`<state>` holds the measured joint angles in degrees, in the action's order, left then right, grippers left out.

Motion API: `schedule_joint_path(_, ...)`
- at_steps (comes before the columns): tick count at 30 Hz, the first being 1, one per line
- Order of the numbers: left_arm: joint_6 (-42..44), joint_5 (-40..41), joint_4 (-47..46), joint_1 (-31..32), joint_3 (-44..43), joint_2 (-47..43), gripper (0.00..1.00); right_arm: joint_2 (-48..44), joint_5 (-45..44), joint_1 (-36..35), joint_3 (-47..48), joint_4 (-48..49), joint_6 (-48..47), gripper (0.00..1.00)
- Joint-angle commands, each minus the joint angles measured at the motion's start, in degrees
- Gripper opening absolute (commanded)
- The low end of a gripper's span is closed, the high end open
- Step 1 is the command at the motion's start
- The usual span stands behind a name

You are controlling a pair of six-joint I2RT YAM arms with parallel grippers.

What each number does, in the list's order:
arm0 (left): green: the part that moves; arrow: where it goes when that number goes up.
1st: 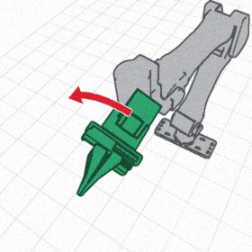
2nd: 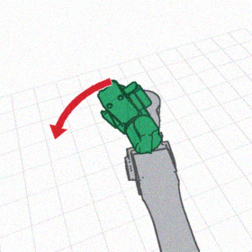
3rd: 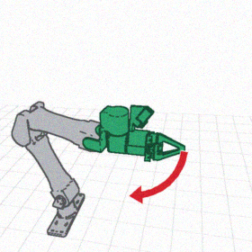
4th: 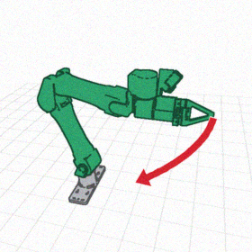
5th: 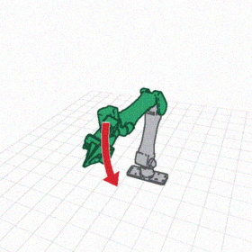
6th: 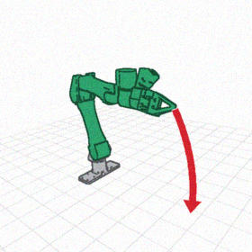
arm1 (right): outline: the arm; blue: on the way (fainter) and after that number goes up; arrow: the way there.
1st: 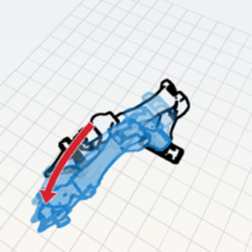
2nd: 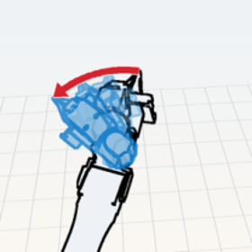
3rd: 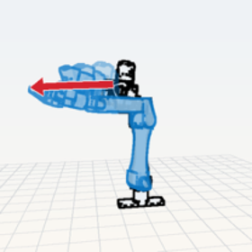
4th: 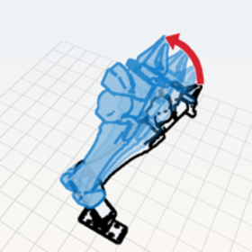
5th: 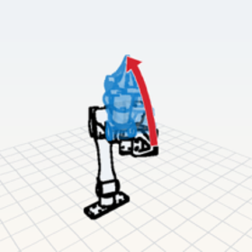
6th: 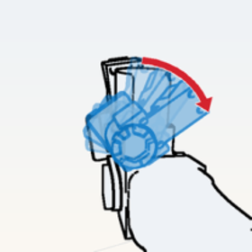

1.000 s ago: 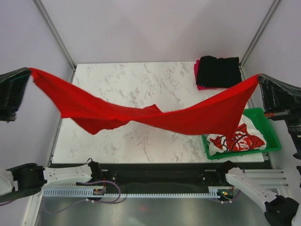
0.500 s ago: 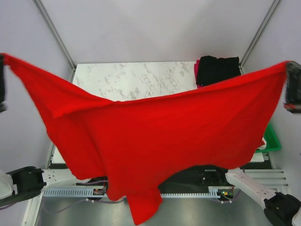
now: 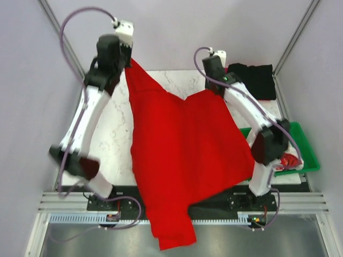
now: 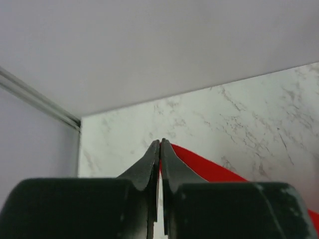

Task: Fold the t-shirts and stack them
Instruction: Flatten the tshirt out

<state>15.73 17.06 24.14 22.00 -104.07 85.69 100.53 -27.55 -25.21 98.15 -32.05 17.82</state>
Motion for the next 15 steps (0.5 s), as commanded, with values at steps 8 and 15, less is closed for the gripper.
schedule_joint_path(8, -30.9, -25.7, 29.9, -20.1, -26.7, 38.2, 1.0, 17.6, 3.3, 5.0, 17.7, -11.5, 3.5, 0.98)
schedule_joint_path(15, -30.7, -24.1, 23.4, -20.0, -3.3, 24.1, 0.95, 4.6, 11.2, 2.5, -4.7, -1.9, 5.9, 0.98)
